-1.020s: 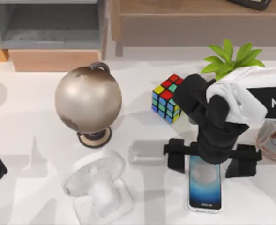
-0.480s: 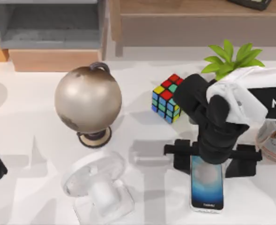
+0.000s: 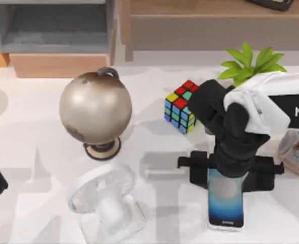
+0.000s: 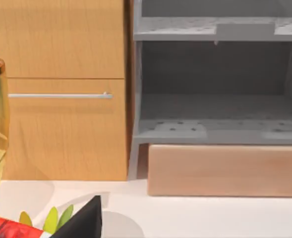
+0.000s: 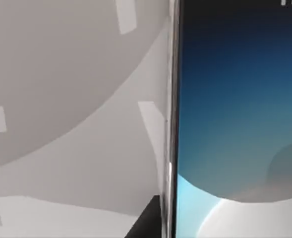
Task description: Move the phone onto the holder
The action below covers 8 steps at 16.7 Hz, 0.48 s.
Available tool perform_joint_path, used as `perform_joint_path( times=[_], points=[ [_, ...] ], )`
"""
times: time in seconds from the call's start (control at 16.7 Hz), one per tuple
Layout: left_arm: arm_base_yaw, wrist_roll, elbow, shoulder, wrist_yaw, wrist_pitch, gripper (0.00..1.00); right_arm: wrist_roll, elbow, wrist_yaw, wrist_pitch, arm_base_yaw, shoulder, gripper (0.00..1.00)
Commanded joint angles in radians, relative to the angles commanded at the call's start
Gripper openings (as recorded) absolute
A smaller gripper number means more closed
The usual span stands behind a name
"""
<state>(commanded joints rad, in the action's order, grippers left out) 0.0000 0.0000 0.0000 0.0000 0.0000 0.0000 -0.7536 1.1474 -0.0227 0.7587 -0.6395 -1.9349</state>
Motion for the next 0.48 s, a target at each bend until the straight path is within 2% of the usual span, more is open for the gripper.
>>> perform_joint_path(
  times=[0.48],
  points=[
    [0.000,0.000,0.000,0.000,0.000,0.000,1.00,-0.001,0.032,0.001,0.069,0.000,0.031,0.00]
  ],
)
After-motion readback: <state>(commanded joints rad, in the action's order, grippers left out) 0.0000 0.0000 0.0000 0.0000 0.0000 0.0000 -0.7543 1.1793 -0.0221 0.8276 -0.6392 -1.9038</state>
